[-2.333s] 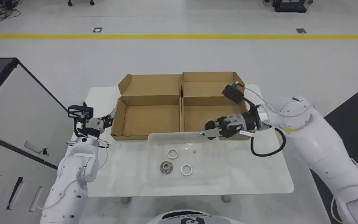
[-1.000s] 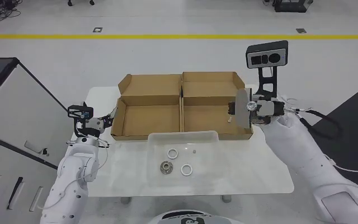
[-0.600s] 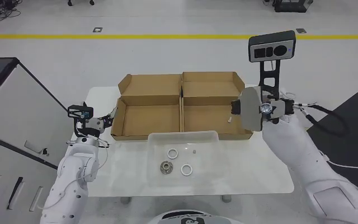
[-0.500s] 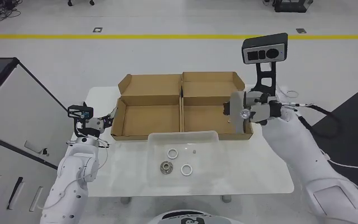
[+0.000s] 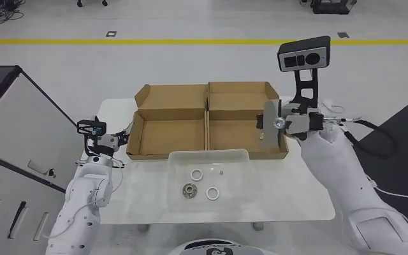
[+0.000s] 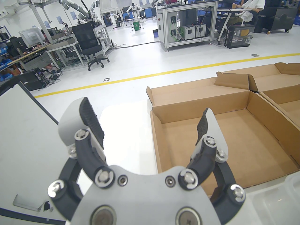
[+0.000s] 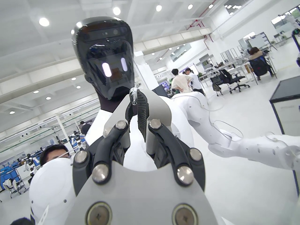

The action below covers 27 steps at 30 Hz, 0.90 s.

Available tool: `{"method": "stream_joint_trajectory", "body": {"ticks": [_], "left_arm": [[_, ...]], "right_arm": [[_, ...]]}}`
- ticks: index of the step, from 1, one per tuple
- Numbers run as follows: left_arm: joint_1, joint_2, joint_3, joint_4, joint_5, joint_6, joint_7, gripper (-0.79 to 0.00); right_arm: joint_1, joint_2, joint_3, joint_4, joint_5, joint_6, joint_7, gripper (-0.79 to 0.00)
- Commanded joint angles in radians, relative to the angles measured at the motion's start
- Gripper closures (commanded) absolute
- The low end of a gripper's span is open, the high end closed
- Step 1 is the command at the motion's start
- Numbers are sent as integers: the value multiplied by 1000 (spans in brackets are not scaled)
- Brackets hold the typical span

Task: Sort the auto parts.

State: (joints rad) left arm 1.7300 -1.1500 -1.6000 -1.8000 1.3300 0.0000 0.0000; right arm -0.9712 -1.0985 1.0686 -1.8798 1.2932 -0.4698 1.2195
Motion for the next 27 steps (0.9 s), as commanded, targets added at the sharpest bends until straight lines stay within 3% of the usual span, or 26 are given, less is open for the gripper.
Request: {"method": "stream_joint_trajectory", "body": {"ticks": [1, 11, 27], "left_arm": [[0, 0, 0, 0, 0, 0, 0, -785], [0, 0, 0, 0, 0, 0, 0, -785], [0, 0, 0, 0, 0, 0, 0, -785]], "right_arm": [[-9, -7, -2, -5, 55, -8, -5, 0], [-45, -38, 5, -2, 171, -19, -6, 0], [-35, -41, 68, 19, -160, 125, -69, 0]]}}
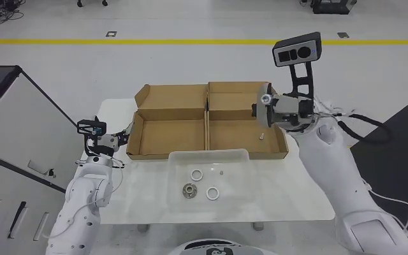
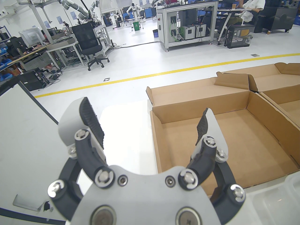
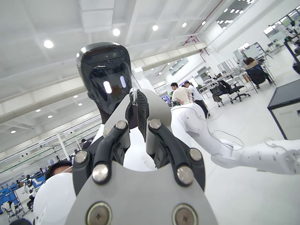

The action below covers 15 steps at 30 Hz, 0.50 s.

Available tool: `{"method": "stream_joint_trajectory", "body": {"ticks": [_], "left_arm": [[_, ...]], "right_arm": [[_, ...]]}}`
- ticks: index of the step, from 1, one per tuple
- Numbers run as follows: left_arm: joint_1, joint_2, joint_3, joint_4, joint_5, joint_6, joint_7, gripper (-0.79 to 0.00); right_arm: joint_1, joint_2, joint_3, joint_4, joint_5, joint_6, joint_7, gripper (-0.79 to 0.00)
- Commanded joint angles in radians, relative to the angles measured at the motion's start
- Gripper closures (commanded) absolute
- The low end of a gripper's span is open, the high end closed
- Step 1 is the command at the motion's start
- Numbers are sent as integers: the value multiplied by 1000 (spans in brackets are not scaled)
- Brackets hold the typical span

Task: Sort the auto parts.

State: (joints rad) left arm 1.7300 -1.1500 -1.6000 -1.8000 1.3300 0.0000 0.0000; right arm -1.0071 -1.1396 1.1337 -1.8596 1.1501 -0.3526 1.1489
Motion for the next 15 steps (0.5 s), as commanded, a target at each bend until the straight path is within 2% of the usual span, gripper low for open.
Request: {"method": "stream_joint_trajectory", "body": {"ticks": [1, 6, 15], "left_arm": [[0, 0, 0, 0, 0, 0, 0, -785], [0, 0, 0, 0, 0, 0, 0, -785], [0, 0, 0, 0, 0, 0, 0, -785]], "right_arm": [[2, 0, 6, -2, -32, 15, 5, 0], [-3, -6, 12, -14, -13, 13, 21, 0], [-19, -32, 1, -10, 154, -52, 55, 0]]}}
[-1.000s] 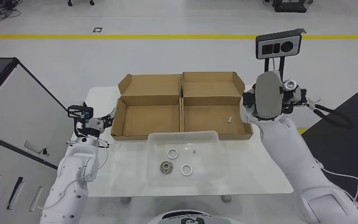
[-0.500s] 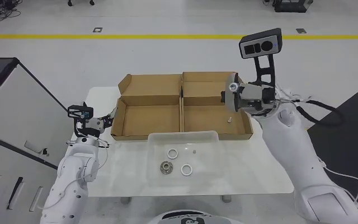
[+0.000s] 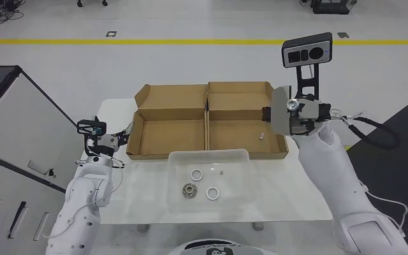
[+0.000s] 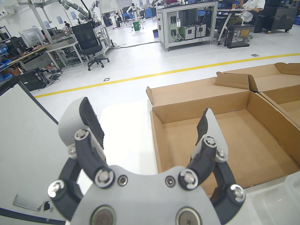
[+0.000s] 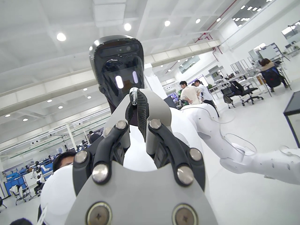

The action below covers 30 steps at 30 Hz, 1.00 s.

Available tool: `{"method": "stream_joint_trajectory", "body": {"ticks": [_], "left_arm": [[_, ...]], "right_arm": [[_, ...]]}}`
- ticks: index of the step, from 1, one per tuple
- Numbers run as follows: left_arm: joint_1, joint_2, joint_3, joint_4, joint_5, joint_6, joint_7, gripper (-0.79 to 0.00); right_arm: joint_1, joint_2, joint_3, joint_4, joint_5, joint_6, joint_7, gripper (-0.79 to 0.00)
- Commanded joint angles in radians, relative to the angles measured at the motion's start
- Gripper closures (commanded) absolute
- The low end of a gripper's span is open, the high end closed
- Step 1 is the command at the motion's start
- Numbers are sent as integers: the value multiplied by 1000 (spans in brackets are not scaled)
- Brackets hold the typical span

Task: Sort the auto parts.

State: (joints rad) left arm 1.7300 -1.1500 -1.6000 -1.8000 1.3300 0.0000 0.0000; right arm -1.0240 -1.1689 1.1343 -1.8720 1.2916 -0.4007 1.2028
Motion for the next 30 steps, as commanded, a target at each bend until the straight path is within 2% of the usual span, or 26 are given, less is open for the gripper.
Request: {"method": "stream_joint_trajectory", "body": {"ticks": [1, 7, 30], "left_arm": [[0, 0, 0, 0, 0, 0, 0, -785], [0, 0, 0, 0, 0, 0, 0, -785], [0, 0, 0, 0, 0, 0, 0, -785]], "right_arm": [[-5, -5, 2, 3, 23, -7, 3, 0], [-16, -17, 7, 11, 70, -8, 20, 0], [-19, -17, 9, 6, 62, -1, 8, 0]]}}
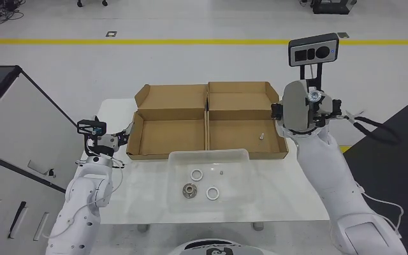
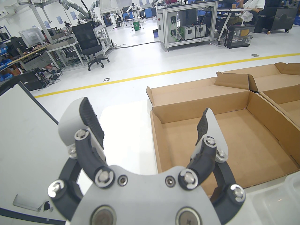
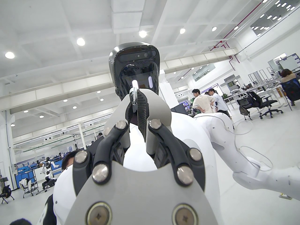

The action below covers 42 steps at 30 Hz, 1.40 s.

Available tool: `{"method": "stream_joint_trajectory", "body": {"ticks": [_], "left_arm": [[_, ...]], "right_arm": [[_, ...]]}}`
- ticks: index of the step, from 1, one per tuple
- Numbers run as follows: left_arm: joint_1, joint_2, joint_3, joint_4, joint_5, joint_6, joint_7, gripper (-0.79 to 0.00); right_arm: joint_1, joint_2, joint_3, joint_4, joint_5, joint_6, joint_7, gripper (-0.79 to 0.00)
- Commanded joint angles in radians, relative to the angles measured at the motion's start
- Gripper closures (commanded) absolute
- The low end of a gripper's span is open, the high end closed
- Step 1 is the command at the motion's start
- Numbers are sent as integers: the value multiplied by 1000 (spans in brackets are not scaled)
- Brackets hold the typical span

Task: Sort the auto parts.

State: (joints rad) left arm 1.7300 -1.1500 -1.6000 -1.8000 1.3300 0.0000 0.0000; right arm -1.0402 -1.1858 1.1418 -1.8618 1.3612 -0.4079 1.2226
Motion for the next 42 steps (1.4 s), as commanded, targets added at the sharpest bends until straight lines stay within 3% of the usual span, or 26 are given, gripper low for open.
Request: {"method": "stream_joint_trajectory", "body": {"ticks": [1, 8, 13, 15, 22, 26, 34, 42], "left_arm": [[0, 0, 0, 0, 0, 0, 0, -785], [0, 0, 0, 0, 0, 0, 0, -785], [0, 0, 0, 0, 0, 0, 0, -785], [0, 0, 0, 0, 0, 0, 0, -785], [0, 0, 0, 0, 0, 0, 0, -785], [0, 0, 0, 0, 0, 0, 0, -785], [0, 0, 0, 0, 0, 0, 0, -785], [0, 0, 0, 0, 0, 0, 0, -785]], "right_arm": [[-8, 0, 6, -15, -21, 14, -28, 0], [-45, 21, 139, -4, -165, 129, -7, 0], [-54, 64, 295, 11, -435, 360, 100, 0], [-61, 73, 348, 22, -438, 417, 109, 0], [44, 121, 427, 19, -795, 588, 258, 0], [153, 141, 345, 26, -999, 625, 313, 0], [358, 195, 43, 101, -1356, 570, 313, 0], [486, 249, -182, 202, -1499, 534, 313, 0]]}}
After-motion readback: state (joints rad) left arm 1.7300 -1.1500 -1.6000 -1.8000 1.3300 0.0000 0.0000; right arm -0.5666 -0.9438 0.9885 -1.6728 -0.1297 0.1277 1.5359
